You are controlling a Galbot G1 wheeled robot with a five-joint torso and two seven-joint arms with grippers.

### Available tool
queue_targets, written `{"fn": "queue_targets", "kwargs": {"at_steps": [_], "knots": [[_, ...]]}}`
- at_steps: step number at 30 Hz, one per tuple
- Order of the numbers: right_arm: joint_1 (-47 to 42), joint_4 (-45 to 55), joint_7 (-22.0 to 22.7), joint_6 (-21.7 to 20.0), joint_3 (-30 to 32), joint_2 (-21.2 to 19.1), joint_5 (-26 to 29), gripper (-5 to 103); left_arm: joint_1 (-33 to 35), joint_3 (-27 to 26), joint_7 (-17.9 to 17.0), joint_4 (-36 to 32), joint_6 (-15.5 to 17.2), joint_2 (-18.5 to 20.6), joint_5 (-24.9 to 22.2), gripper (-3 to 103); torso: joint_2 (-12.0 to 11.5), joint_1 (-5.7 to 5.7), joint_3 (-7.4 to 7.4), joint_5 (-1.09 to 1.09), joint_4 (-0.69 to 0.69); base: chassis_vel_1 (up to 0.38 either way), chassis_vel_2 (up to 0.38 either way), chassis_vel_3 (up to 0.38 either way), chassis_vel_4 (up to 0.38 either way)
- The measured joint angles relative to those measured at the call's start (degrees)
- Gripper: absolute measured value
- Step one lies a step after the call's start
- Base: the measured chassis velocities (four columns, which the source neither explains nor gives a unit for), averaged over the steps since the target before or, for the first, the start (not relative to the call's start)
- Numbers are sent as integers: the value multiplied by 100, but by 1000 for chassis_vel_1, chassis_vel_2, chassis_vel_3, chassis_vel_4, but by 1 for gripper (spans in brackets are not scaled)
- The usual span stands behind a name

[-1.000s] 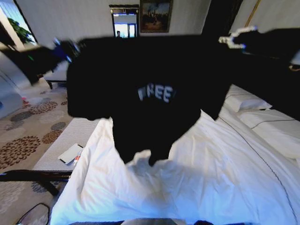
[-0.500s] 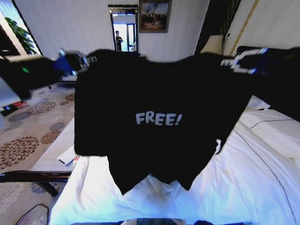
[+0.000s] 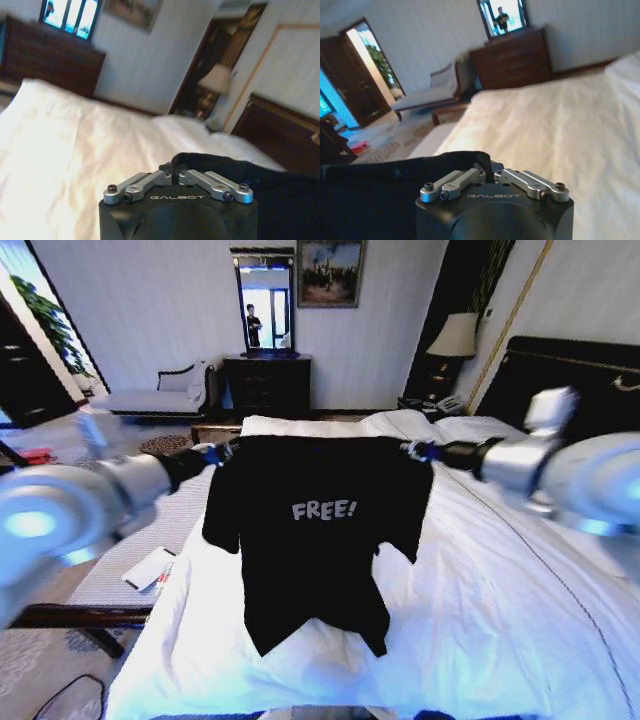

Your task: Fold the clothes on the bed.

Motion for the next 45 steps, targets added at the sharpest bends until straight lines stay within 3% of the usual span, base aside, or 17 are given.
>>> {"fn": "queue_targets", "kwargs": {"at_steps": [2, 4, 5, 9, 12, 15, 18, 22, 24, 27, 33, 35, 37, 40, 45], "knots": [[26, -528, -284, 78, -377, 311, -474, 1, 31, 430, 171, 424, -87, -320, 547, 1, 0, 2, 1, 1, 3, 0, 0, 0, 0], [22, -757, -416, 120, -513, 442, -688, 1, 42, 587, 246, 640, -128, -472, 740, 1, 0, 2, 1, 2, 3, 0, 0, 0, 0], [-13, -1391, -711, 241, -804, 852, -1260, 1, 72, 928, 502, 1267, -210, -872, 1226, 1, 0, 1, 0, 2, 0, 0, 0, 0, 0], [-11, -1942, -993, 343, -1024, 1204, -1795, 1, 54, 1137, 696, 1770, -215, -1141, 1503, 1, 0, -1, 0, 1, 4, 0, 0, 0, 0], [48, -2533, -1226, 469, -1265, 1587, -2269, 1, -211, 1462, 929, 2429, -217, -1388, 1782, 1, 1, 0, -1, 1, 0, 0, 0, 0, 0], [118, -2847, -1298, 557, -1401, 1815, -2446, 1, -321, 1604, 1020, 2746, -219, -1514, 1939, 1, 0, 0, 0, 2, -2, 0, 0, 0, 0], [208, -3230, -1434, 682, -1515, 2031, -2684, 1, -406, 1704, 1111, 3056, -224, -1707, 2106, 1, 0, 0, 0, 3, 5, 0, 0, 0, 0], [497, -4202, -1786, 993, -1692, 2481, -3152, 1, -755, 1909, 1328, 3966, -267, -2364, 2586, 1, 0, 0, 0, 1, -1, 0, 0, 0, 0], [533, -4289, -1809, 1019, -1703, 2521, -3185, 1, -808, 1924, 1355, 4089, -276, -2436, 2633, 1, 1, 0, -1, 1, -2, 0, 0, 0, 0], [1016, -5345, -2117, 1292, -1890, 2956, -3572, 1, -1335, 2056, 1653, 5346, -326, -3019, 3011, 1, 0, 0, -1, 2, 0, 0, 0, 0, 0], [1396, -6393, -2407, 1559, -2007, 3550, -3982, 1, -1741, 2206, 1907, 6301, -394, -3464, 3322, 1, 0, 1, 0, 2, 3, 0, 0, 0, 0], [1602, -6920, -2541, 1682, -2069, 3962, -4215, 1, -1975, 2226, 2114, 6939, -472, -3820, 3570, 1, 0, 1, 0, 1, 5, 0, 0, 0, 0], [1648, -7043, -2558, 1695, -2076, 4048, -4250, 1, -2029, 2226, 2171, 7106, -497, -3917, 3639, 1, 0, 1, 0, 2, 6, 0, 0, 0, 0], [1913, -7834, -2679, 1840, -2088, 4488, -4545, 1, -2382, 2222, 2508, 8029, -635, -4462, 4002, 1, 0, 0, 0, 1, 2, 0, 0, 0, 0], [2066, -8242, -2745, 1929, -2041, 4694, -4699, 1, -2756, 2189, 2831, 8834, -763, -4896, 4313, 1, 1, -1, -1, 3, -3, 0, 0, 0, 0]]}}
